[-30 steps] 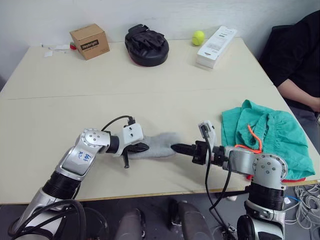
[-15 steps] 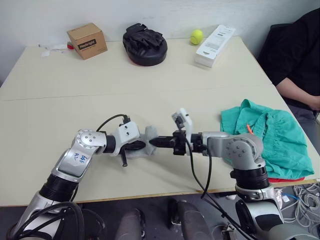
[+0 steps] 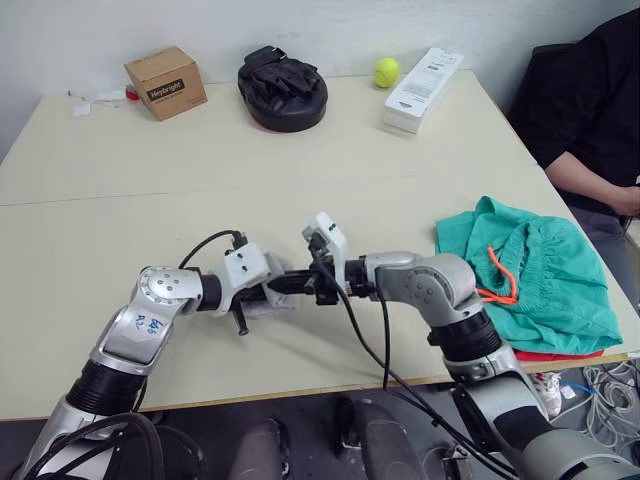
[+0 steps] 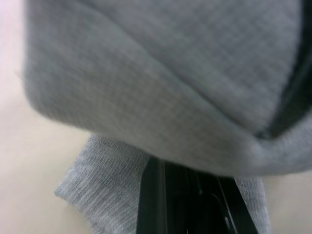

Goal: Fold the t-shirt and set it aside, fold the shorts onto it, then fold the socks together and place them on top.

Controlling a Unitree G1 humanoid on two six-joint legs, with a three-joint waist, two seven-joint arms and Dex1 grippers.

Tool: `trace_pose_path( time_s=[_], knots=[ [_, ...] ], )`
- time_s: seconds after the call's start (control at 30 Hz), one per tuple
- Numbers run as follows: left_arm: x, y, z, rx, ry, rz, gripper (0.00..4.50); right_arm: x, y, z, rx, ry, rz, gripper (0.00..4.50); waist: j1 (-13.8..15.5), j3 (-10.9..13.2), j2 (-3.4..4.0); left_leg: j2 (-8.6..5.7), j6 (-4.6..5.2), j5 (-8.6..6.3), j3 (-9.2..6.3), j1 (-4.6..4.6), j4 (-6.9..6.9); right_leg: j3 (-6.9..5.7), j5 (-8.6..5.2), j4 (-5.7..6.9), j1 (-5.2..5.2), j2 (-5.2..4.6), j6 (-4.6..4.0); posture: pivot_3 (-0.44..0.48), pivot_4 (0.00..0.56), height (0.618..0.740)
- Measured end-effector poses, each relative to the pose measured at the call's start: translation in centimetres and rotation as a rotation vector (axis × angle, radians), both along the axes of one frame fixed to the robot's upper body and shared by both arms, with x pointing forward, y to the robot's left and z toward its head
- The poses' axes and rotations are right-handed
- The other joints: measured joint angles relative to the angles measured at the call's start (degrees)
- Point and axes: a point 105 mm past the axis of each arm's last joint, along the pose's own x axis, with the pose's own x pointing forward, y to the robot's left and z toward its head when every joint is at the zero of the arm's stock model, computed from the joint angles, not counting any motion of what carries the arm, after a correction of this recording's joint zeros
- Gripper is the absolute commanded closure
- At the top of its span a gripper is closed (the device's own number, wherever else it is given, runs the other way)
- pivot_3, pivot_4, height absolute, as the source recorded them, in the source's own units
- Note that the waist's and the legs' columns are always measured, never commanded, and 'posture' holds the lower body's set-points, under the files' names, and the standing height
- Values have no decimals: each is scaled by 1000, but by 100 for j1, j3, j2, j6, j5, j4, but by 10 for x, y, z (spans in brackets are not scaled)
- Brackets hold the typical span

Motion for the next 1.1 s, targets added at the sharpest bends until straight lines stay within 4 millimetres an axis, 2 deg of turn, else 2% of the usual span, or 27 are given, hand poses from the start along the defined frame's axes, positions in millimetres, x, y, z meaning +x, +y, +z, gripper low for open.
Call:
trace_pose_path(
  time_s=[0.07, 0.17, 0.37, 0.5, 0.6, 0.83, 0.97, 1.1],
  knots=[
    [0, 1, 0, -8, 3, 9, 4500, 1, 1, -2, -7, -13, 3, 4489, -2, 0, 0, 1, 0, 0, 0, 1, 0, 0, 0, 1, 0, 0, 0, 0, 150, 740],
    [0, 4, 0, -44, 19, 39, 4500, 4, 5, -8, -33, -31, 7, 3707, -10, 0, 0, 1, -1, 1, 0, 2, -2, 0, 0, 1, -1, 0, 0, 0, 150, 740],
    [3, 24, 8, -139, 66, 162, 4500, 4, 12, -6, -34, -78, 44, 1570, -9, 0, 0, 0, -6, 4, 3, -11, -10, 0, 0, 2, -20, 0, -1, 0, 150, 740],
    [-3, 44, 28, -187, 54, 225, 4500, 2, 14, -4, -22, -100, 75, 75, -10, 1, -2, -3, -50, 30, 5, -76, -3, 0, 2, 17, -87, -3, -4, 0, 150, 740],
    [-10, 54, 38, -193, 42, 247, 4500, 1, 14, -2, -9, -113, 93, 27, -2, 1, -2, -4, -50, 30, 6, -78, -6, -3, 2, 10, -88, -4, -5, 0, 150, 740],
    [-18, 64, 44, -210, 55, 260, 4500, -2, 18, -2, -19, -209, 146, 27, 3, 2, -4, -8, -30, 18, 7, -77, -6, -6, 2, 7, -87, -11, -5, 0, 150, 740],
    [-13, 61, 66, -233, -5, 236, 4500, -4, 21, -2, -25, -259, 179, 893, 10, 2, -4, -10, -33, 20, 7, -77, -3, -6, 2, 11, -86, -13, -5, 0, 150, 740],
    [-9, 47, 70, -223, -18, 180, 4500, -10, 26, -7, -32, -273, 211, 2313, -1, 2, -4, -10, -42, 25, 11, -75, -4, -6, 2, 11, -86, -14, -5, 0, 150, 740]
  ],
)
